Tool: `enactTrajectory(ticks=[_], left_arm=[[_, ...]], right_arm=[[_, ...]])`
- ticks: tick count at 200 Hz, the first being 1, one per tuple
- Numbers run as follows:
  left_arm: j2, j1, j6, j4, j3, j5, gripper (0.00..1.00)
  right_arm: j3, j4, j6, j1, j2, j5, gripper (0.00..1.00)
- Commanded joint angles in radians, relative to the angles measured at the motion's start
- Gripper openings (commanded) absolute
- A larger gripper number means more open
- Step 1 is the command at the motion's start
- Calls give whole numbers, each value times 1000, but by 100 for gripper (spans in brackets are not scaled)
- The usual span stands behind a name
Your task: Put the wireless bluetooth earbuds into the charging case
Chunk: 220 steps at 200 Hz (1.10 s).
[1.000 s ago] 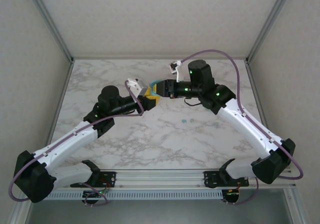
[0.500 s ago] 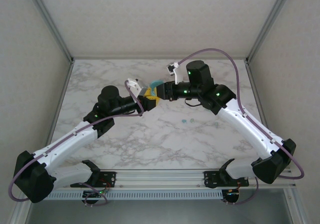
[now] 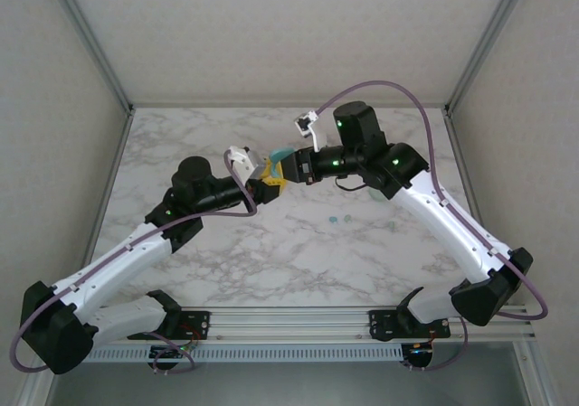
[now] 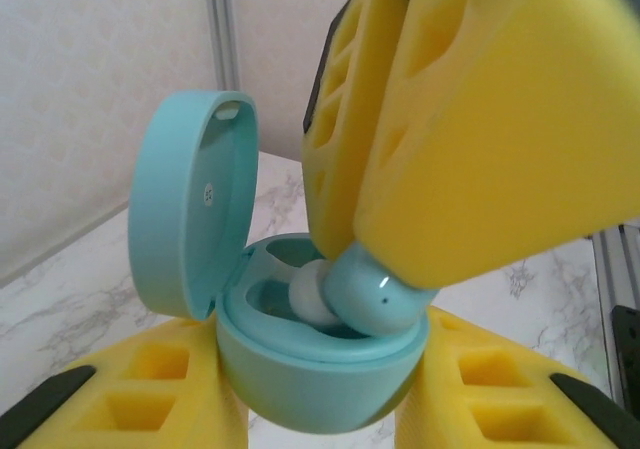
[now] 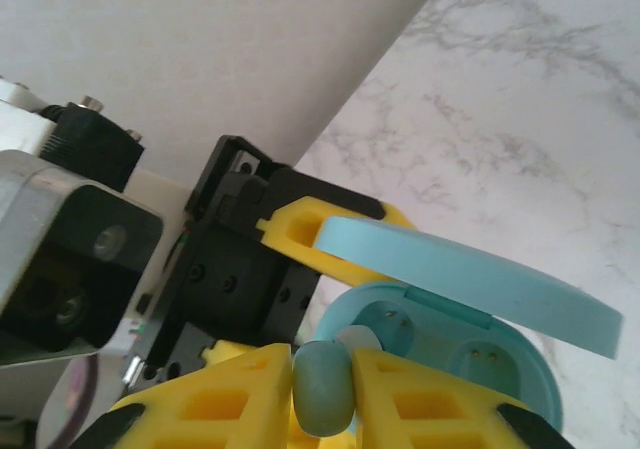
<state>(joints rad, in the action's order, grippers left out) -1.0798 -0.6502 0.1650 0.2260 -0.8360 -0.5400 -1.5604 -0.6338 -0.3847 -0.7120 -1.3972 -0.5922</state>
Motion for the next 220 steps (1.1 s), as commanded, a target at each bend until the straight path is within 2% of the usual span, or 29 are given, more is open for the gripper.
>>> enactTrajectory(ticks=[1,29,92,120,155,179,220], left_arm=[[20,3,67,-36,-38,-28,26],[11,3,62,-27,-44,-33,26],[11,3,28,-6,-46,-51,26],[2,2,-40,8,-43,-4,26],[-9,3,-112,35,-9,45,26],[1,5,-96,28,11,81,26],[13,5,-62,17,18,77,26]], right_arm=[[-33,-31,-17,27,-9,-104,22],[-36,-26,-32,35,-16,-154,21],[-74,-109,4,36,-42,-115,21],[-51,-70,-27,37,-22,-32,21],[-21,2,-58,38,25,-52,21],[-14,-20,-56,39,55,-46,21],[-15,-80,-37,47,76,-75,21]])
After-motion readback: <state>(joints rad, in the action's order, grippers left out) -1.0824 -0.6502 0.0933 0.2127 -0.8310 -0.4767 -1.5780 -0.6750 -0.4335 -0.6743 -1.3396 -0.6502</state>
